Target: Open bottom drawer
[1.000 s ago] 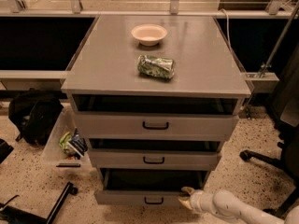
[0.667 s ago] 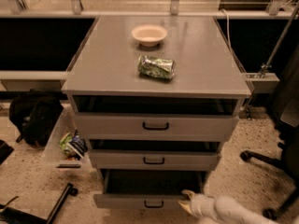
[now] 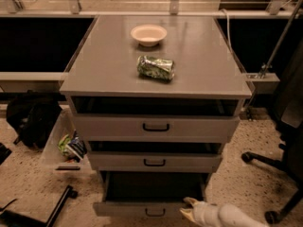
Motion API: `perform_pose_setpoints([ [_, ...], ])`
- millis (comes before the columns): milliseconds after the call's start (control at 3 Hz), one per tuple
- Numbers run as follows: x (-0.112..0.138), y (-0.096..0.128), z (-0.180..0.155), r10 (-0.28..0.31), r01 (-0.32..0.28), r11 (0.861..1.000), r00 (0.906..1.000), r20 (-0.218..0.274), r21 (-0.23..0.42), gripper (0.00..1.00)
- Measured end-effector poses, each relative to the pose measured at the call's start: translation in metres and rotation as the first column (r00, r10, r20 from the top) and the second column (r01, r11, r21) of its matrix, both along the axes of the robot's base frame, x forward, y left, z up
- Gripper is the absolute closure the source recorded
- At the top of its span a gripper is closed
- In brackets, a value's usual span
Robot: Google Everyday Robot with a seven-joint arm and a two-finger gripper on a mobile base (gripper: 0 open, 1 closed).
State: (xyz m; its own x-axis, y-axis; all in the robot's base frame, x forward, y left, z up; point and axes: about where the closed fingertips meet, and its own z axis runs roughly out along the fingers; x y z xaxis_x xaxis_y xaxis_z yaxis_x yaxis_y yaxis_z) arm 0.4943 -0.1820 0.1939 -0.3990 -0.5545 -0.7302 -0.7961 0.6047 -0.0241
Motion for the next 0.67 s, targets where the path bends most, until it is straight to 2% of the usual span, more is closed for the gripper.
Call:
perform_pose_setpoints([
  [667,-0.0089,0.0049,0.0045,0.006,-0.006,1.0,0.9999,0.01,0.003,1.0],
])
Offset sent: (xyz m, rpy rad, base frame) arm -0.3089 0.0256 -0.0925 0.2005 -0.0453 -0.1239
